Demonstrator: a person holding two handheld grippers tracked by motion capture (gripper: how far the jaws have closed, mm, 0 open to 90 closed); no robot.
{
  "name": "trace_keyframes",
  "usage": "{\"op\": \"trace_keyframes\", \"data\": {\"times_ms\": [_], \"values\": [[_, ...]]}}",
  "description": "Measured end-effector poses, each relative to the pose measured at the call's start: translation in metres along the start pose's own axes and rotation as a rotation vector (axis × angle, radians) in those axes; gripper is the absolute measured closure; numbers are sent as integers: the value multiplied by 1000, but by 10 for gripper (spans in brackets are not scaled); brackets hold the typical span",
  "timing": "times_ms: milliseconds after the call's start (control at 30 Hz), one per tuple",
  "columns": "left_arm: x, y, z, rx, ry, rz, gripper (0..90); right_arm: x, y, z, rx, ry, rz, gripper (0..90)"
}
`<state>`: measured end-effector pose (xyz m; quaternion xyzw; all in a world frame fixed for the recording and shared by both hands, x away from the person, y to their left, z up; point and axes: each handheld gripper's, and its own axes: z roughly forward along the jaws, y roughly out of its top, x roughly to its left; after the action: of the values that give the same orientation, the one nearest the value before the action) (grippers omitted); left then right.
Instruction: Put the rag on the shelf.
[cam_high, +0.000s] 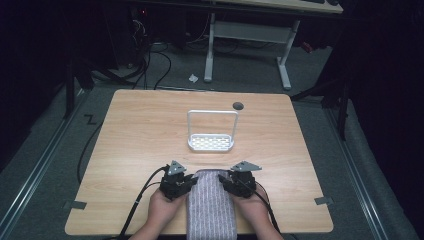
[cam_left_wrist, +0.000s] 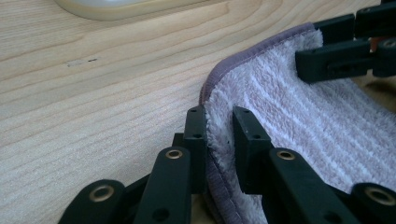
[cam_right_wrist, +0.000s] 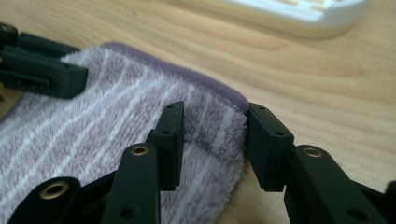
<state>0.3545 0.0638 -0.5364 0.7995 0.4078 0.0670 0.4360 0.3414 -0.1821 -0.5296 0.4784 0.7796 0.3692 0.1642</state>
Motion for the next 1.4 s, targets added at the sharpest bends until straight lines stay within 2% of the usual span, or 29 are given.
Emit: {"op": "trace_keyframes", "data": {"times_ms": [167,300,433,600,667,800,900,933,1000,1033,1100,1133,1167,1233,1267,1400], "values": [[0,-1,-1,-1,-5,-3,767,4,-4,0,-12,-12,6,661],[1,-1,-1,0,-8,-6,774,9,-5,-1,-14,-32,-15,723],[0,-1,-1,0,-6,-3,785,11,-5,0,-12,-29,-30,799],[0,-1,-2,2,-7,-2,786,12,-4,1,-15,-23,-27,827],[0,-2,-2,-5,-8,0,788,13,-5,-1,-35,-19,-25,832],[0,-3,-5,-40,-17,3,789,17,-4,-5,-67,-21,-38,832],[-2,-4,-10,-85,-25,16,789,21,-2,-13,-126,-35,-58,831],[-2,-4,-10,-85,-25,16,789,21,-2,-15,-142,-38,-65,831],[-5,-2,-14,-119,-21,30,789,23,-1,-19,-171,-45,-73,831],[-5,-2,-14,-119,-21,30,789,23,-1,-19,-171,-45,-73,831],[-8,0,-20,-164,-10,61,789,26,1,-25,-216,-54,-85,831],[-8,0,-20,-164,-10,61,789,27,1,-27,-230,-56,-87,831],[-11,1,-25,-192,-4,73,789,28,2,-29,-245,-55,-93,831],[-11,2,-27,-203,-4,78,790,29,3,-31,-255,-55,-94,831],[-14,4,-31,-229,-2,84,790,30,4,-35,-279,-50,-102,831],[-17,7,-36,-254,0,103,790,32,8,-42,-319,-44,-109,830]]}}
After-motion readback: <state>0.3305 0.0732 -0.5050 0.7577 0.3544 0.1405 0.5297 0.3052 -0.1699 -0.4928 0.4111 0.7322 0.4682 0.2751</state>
